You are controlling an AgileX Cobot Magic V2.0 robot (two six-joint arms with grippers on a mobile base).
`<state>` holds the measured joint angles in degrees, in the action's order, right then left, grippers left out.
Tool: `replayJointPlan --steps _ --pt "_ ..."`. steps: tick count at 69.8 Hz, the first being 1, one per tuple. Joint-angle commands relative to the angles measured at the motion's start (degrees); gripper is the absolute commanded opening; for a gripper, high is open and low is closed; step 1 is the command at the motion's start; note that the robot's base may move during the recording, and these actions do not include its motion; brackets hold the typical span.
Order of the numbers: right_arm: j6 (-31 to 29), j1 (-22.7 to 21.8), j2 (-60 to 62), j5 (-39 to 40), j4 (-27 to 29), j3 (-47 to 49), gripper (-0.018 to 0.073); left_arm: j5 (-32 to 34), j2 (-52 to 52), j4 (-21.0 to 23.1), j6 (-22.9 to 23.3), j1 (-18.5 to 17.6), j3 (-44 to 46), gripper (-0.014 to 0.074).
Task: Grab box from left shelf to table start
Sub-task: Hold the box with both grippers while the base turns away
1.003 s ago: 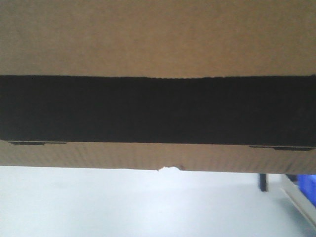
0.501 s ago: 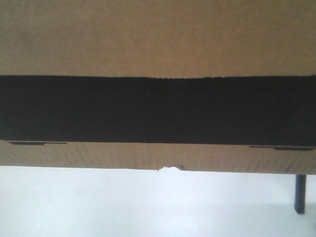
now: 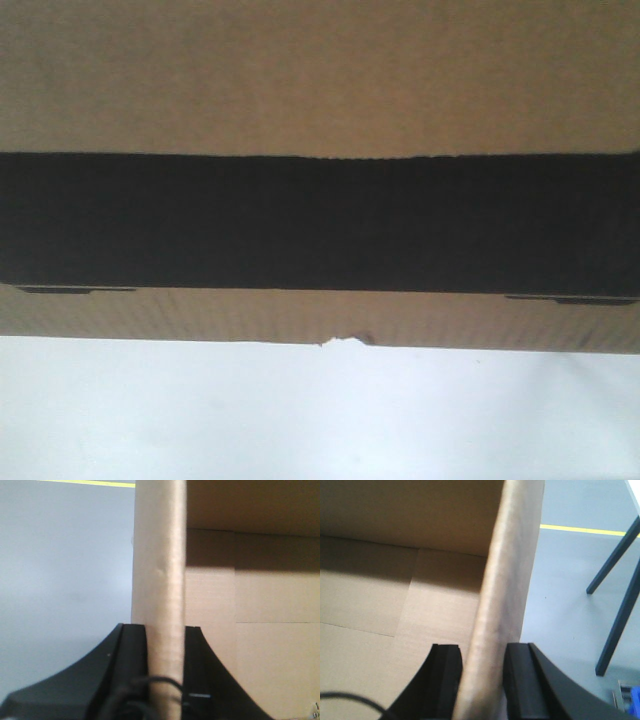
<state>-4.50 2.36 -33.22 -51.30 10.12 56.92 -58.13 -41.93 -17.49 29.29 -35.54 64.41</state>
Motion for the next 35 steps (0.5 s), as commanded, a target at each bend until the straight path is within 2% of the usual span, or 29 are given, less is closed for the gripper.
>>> replayJointPlan --steps 1,35 --pt "-0.7 0.4 0.0 8.7 2.1 1.9 0.0059 10.7 0.7 6.9 1.3 -0.6 2.4 -0.0104" --pt "-0.7 0.4 0.0 8.7 2.1 1.9 0.0059 10.7 0.7 6.9 1.3 -0.6 2.4 -0.0104"
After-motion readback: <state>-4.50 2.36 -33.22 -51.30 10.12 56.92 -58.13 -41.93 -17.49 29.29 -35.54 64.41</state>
